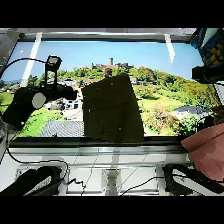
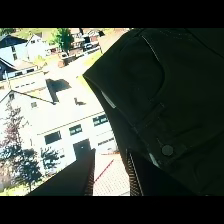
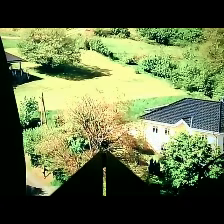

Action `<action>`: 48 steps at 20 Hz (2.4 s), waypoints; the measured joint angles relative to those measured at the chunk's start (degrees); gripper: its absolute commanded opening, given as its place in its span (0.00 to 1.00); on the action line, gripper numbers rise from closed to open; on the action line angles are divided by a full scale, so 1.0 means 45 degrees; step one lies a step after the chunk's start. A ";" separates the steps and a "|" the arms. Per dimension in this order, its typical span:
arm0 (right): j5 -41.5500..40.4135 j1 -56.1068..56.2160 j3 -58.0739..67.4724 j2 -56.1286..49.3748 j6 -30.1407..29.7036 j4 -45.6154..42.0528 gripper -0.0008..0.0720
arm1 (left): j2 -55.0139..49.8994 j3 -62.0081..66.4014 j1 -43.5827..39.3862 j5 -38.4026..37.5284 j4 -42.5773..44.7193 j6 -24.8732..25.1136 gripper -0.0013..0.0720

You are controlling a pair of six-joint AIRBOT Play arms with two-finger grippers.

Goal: Fold the clothes and pants, and hang the long-sleeved shirts on hangers.

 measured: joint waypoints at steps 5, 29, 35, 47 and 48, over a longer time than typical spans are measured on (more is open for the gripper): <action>0.0000 0.0000 0.0000 0.0000 0.0000 -0.0005 0.04 | 0.0000 0.0000 0.0000 0.0000 0.0000 0.0000 0.33; -0.1219 -0.0379 -0.1039 -0.0015 -0.0534 -0.0335 0.04 | -0.0073 0.0000 -0.0049 -0.0908 -0.0588 -0.0675 0.34; -0.1807 -0.0816 -0.4201 -0.0146 -0.1982 0.2565 0.58 | -0.0622 0.0000 -0.0010 -0.1117 -0.0636 -0.1156 0.89; -0.3177 -0.0855 -0.5965 -0.2832 -0.3288 0.5542 0.59 | -0.4537 0.0005 0.2433 -0.1545 -0.8063 0.1316 0.87; -0.3356 -0.0855 -0.5979 -0.2905 -0.3381 0.5566 0.63 | -0.4692 0.0005 0.2895 -0.1564 -0.8738 0.1870 0.87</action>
